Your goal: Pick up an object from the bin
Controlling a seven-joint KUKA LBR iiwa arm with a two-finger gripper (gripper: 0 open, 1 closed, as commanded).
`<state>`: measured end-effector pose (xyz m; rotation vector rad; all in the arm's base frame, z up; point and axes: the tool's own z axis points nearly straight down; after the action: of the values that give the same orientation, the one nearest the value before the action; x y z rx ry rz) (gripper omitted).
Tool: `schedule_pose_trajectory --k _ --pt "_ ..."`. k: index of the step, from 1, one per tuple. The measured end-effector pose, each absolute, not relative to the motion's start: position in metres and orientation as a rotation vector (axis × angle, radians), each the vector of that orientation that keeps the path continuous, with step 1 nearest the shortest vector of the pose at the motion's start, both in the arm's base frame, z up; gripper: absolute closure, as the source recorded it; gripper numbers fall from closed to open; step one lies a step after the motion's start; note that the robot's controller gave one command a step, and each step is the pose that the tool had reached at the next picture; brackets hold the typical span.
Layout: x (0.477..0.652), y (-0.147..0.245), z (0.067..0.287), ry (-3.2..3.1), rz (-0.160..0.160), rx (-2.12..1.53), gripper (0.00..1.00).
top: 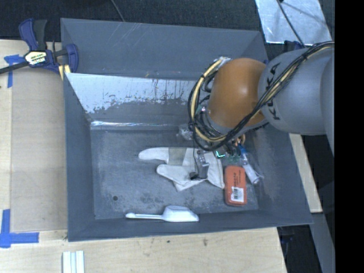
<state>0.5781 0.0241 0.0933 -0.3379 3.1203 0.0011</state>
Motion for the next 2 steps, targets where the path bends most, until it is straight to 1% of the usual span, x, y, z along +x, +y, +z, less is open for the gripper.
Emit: schedule_pose_trajectory --k 1,2 --pt "0.5782 0.0242 0.0933 3.12 0.001 -0.337 1.0" --pt "0.578 0.024 0.0932 3.121 0.001 -0.337 0.0"
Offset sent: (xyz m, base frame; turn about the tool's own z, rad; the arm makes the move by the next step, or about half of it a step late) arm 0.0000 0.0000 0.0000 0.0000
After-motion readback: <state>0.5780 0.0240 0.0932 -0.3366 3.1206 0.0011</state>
